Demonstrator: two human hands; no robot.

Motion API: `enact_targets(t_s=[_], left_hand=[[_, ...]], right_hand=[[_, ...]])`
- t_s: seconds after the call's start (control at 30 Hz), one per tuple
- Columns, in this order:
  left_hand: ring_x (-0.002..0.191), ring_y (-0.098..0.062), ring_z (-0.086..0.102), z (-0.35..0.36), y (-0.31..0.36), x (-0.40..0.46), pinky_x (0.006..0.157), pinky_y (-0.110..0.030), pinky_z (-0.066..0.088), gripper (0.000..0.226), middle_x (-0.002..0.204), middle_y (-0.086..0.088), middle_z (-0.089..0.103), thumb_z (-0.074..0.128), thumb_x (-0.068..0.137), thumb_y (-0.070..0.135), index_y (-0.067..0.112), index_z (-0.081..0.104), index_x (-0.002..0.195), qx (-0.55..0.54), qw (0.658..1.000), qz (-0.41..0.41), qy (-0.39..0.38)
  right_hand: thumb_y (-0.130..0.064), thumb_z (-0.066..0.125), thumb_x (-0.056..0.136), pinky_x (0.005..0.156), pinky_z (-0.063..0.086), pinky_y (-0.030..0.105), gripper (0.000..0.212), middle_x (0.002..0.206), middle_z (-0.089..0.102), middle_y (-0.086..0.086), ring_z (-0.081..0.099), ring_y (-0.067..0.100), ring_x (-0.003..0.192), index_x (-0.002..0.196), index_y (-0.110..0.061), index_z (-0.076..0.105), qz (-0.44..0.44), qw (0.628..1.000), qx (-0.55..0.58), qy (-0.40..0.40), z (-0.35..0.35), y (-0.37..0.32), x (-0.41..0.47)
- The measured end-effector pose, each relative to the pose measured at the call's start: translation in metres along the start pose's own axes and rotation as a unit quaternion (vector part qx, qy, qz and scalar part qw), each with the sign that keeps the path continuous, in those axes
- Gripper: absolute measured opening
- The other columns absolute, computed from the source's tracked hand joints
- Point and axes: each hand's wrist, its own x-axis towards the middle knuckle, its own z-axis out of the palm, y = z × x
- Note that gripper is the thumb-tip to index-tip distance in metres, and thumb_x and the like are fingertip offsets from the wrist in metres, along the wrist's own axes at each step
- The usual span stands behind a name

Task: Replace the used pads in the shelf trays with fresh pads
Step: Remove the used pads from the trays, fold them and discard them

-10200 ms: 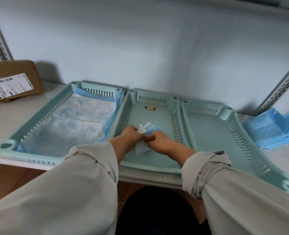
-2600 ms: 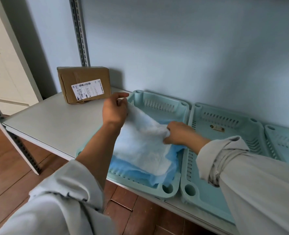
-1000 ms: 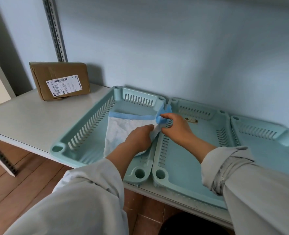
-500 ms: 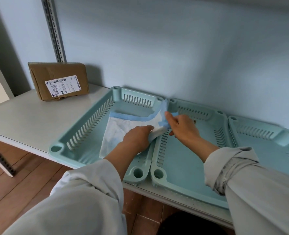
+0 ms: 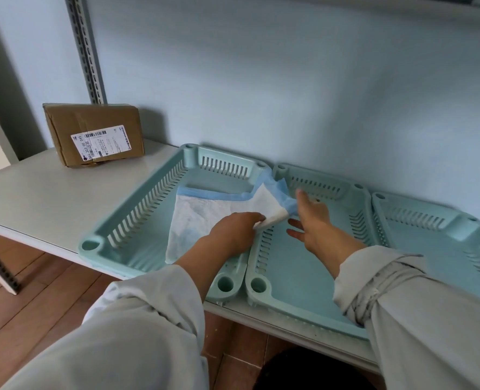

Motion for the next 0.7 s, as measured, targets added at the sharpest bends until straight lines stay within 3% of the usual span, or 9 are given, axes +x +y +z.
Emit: enact_targets(t_s=[0.07,0.1,0.2,0.27,0.33,0.43,0.5,0.6,0.7], left_hand=[[0.13,-0.024,0.046,0.0,0.0,-0.001,0.108,-0.037,0.037,0.053,0.146,-0.003,0.045,0.043,0.097,0.011,0.029,0.033,0.146,-0.001,1.0,0.004,-0.017],[0.131,-0.025,0.045,0.001,0.0,-0.001,0.109,-0.038,0.036,0.055,0.147,-0.004,0.043,0.043,0.097,0.012,0.03,0.029,0.147,-0.001,1.0,0.007,-0.027],[0.136,-0.027,0.04,0.002,0.0,0.0,0.111,-0.037,0.032,0.058,0.151,-0.008,0.037,0.041,0.098,0.013,0.024,0.021,0.151,0.006,0.999,0.003,-0.05],[0.136,-0.027,0.039,0.002,-0.002,0.001,0.111,-0.036,0.031,0.055,0.151,-0.009,0.037,0.041,0.099,0.015,0.018,0.022,0.15,0.01,0.998,-0.014,-0.059],[0.136,-0.027,0.038,0.004,-0.004,0.001,0.111,-0.036,0.031,0.051,0.15,-0.01,0.037,0.041,0.099,0.015,0.013,0.027,0.148,-0.001,0.997,-0.027,-0.078],[0.141,-0.026,0.029,0.005,-0.009,0.0,0.115,-0.038,0.024,0.054,0.154,-0.008,0.029,0.039,0.098,0.012,0.014,0.022,0.15,-0.063,0.99,-0.043,-0.121],[0.144,-0.025,0.023,0.002,-0.015,0.001,0.118,-0.039,0.019,0.055,0.156,-0.006,0.023,0.036,0.098,0.01,0.017,0.022,0.151,-0.11,0.982,-0.067,-0.134],[0.138,-0.027,0.032,0.003,-0.031,-0.005,0.117,-0.041,0.022,0.047,0.149,-0.007,0.035,0.034,0.098,0.009,0.017,0.035,0.145,-0.121,0.973,-0.082,-0.181],[0.13,-0.026,0.039,0.01,-0.041,-0.016,0.11,-0.04,0.027,0.046,0.142,-0.008,0.041,0.038,0.098,0.009,0.018,0.033,0.142,-0.078,0.962,-0.063,-0.253]], right_hand=[[-0.045,0.068,0.082,0.087,0.054,0.045,0.058,0.116,0.055,0.008,0.06,0.027,0.102,0.123,-0.013,0.043,0.039,0.998,-0.027,-0.048,0.0,0.001,0.0],[-0.035,0.072,0.082,0.083,0.055,0.044,0.057,0.113,0.057,0.011,0.062,0.026,0.095,0.123,-0.008,0.044,0.046,0.996,-0.031,-0.07,0.0,0.002,0.0],[0.0,0.061,0.083,0.071,0.057,0.04,0.014,0.102,0.065,0.021,0.065,0.029,0.08,0.096,-0.002,0.059,-0.023,0.999,-0.027,-0.028,0.003,0.001,0.0],[-0.002,0.057,0.078,0.078,0.058,0.048,0.006,0.096,0.068,0.022,0.066,0.034,0.086,0.079,-0.007,0.062,-0.108,0.991,-0.077,0.012,0.009,-0.001,0.0],[-0.005,0.059,0.078,0.083,0.056,0.05,0.019,0.1,0.067,0.02,0.065,0.035,0.093,0.096,-0.003,0.062,-0.102,0.992,-0.08,-0.001,0.013,-0.003,-0.005],[0.001,0.06,0.087,0.081,0.055,0.037,0.037,0.11,0.057,0.016,0.062,0.034,0.106,0.121,0.0,0.046,-0.018,0.998,-0.033,-0.057,0.013,-0.003,-0.006],[0.005,0.055,0.089,0.079,0.054,0.037,0.034,0.11,0.054,0.015,0.06,0.034,0.107,0.121,0.0,0.046,-0.016,0.998,-0.027,-0.053,0.014,-0.001,-0.001],[0.004,0.049,0.086,0.086,0.055,0.044,0.026,0.112,0.06,0.013,0.061,0.032,0.101,0.111,-0.002,0.054,-0.078,0.991,-0.105,-0.017,0.024,0.001,-0.003],[-0.001,0.043,0.088,0.078,0.047,0.031,0.024,0.1,0.059,0.009,0.056,0.024,0.09,0.108,0.001,0.057,-0.168,0.957,-0.238,-0.013,0.039,0.002,-0.008]])
